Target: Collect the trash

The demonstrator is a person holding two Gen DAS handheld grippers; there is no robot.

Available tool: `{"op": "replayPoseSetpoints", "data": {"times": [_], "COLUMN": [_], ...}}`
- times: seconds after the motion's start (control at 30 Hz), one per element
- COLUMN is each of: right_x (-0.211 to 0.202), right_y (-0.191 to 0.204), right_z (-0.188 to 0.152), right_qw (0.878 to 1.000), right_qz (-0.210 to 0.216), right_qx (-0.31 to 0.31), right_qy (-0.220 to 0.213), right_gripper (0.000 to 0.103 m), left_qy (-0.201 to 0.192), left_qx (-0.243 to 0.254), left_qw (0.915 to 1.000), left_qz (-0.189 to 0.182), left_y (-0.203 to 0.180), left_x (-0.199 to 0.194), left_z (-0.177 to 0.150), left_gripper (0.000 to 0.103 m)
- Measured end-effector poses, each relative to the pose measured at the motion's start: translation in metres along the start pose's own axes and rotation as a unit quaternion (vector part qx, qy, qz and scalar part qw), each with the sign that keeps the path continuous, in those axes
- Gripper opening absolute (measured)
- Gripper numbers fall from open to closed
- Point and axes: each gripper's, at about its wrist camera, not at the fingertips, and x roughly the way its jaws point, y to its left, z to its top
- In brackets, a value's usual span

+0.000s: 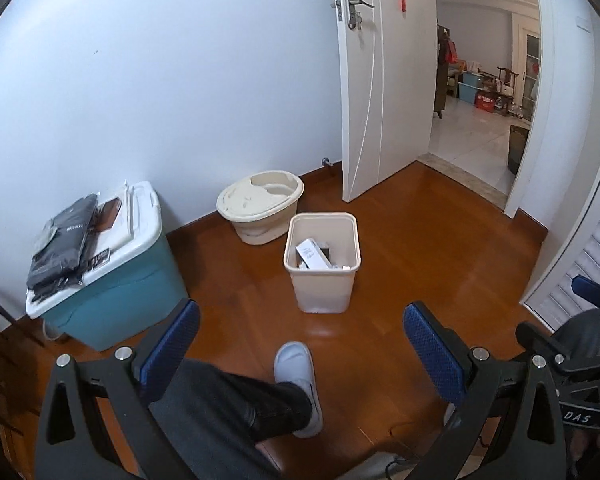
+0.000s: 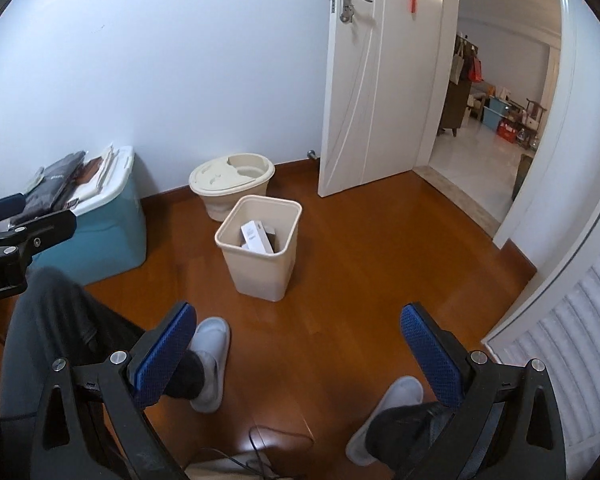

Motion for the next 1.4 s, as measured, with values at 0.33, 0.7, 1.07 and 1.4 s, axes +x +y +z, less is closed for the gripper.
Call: {"op": "replayPoseSetpoints", "data": {"times": [0.33, 0.7, 1.07, 1.4], "right_x": [-0.016, -0.006, -0.005, -0.001], "right_y": [0.014, 0.022, 0.027, 0.024], "right_z": [-0.001, 0.003, 0.007, 0.008], "right_qw": [1.000, 1.000, 1.000, 1.000], "right_qz": [-0.001, 0.001, -0.001, -0.005], "right_qx": [-0.013, -0.010, -0.012, -0.008], "right_qy": [0.007, 0.022, 0.022, 0.025], "right_gripper": [0.103, 0.103, 0.103, 0.103], "left_qy": [0.009, 0.024, 0.028, 0.033], "left_qx": [-0.001, 0.001, 0.005, 0.007], "left_qw": [0.9999, 0.9996, 0.9994, 0.9992], "left_qz": [-0.011, -0.018, -0.020, -0.021], "left_y": [-0.002, -0.003, -0.001, 0.001], "left_x": [-0.010, -0.001, 0.001, 0.002], "left_z": [-0.013, -0.017, -0.017, -0.018], "left_gripper": [0.103, 0.103, 0.103, 0.103]}}
